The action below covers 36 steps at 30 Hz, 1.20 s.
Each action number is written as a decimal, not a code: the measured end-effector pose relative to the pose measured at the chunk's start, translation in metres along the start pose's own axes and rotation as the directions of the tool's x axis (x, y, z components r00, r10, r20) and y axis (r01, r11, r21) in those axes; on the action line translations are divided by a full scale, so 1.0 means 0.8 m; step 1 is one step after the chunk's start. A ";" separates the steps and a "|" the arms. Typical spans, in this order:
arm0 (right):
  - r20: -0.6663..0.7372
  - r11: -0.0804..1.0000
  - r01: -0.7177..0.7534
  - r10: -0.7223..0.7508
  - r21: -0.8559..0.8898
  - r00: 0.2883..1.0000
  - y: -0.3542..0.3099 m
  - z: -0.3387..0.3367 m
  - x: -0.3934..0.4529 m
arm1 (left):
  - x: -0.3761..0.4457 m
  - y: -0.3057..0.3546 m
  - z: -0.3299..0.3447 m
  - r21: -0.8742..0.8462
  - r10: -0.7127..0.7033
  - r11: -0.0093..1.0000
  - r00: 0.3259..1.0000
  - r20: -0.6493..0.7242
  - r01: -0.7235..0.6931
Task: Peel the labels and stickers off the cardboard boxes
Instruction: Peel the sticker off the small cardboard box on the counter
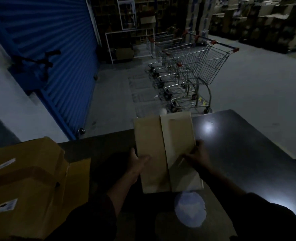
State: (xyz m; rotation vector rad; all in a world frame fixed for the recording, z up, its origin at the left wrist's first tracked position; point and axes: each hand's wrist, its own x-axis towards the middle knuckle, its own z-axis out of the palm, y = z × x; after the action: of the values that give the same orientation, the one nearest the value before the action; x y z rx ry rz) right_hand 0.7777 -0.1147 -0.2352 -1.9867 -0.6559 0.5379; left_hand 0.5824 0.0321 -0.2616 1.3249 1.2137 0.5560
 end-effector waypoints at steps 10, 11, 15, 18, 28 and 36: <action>0.066 0.992 -0.012 0.004 0.128 0.998 0.059 0.004 0.020 | 0.007 0.008 0.001 0.112 0.006 0.994 0.995 -0.098 0.005; 0.049 0.991 -0.014 0.007 0.134 0.999 0.053 0.004 0.010 | 0.005 0.010 0.002 0.104 0.047 0.994 0.995 -0.090 -0.037; 0.035 0.993 -0.016 0.011 0.119 0.999 0.029 0.005 -0.010 | 0.002 0.007 0.000 0.083 0.114 0.991 0.991 -0.077 -0.107; 0.003 0.996 0.079 -0.079 0.033 0.997 0.013 0.006 -0.007 | 0.000 0.005 -0.003 -0.047 0.028 0.998 0.996 -0.080 -0.031; 0.400 0.500 0.679 -0.558 -0.538 0.727 -0.089 0.045 -0.016 | -0.033 -0.075 0.013 -0.354 -0.383 0.794 0.859 0.339 0.494; 0.498 0.412 0.763 -0.584 -0.499 0.641 -0.049 0.063 -0.041 | -0.013 -0.095 -0.017 -0.275 -0.329 0.896 0.937 0.115 0.348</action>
State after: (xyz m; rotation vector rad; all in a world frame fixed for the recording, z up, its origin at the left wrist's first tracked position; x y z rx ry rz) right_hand 0.7134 -0.0867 -0.2207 -2.0293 -1.9733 -0.0124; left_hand 0.5434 0.0105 -0.3252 0.8506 1.2211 0.4162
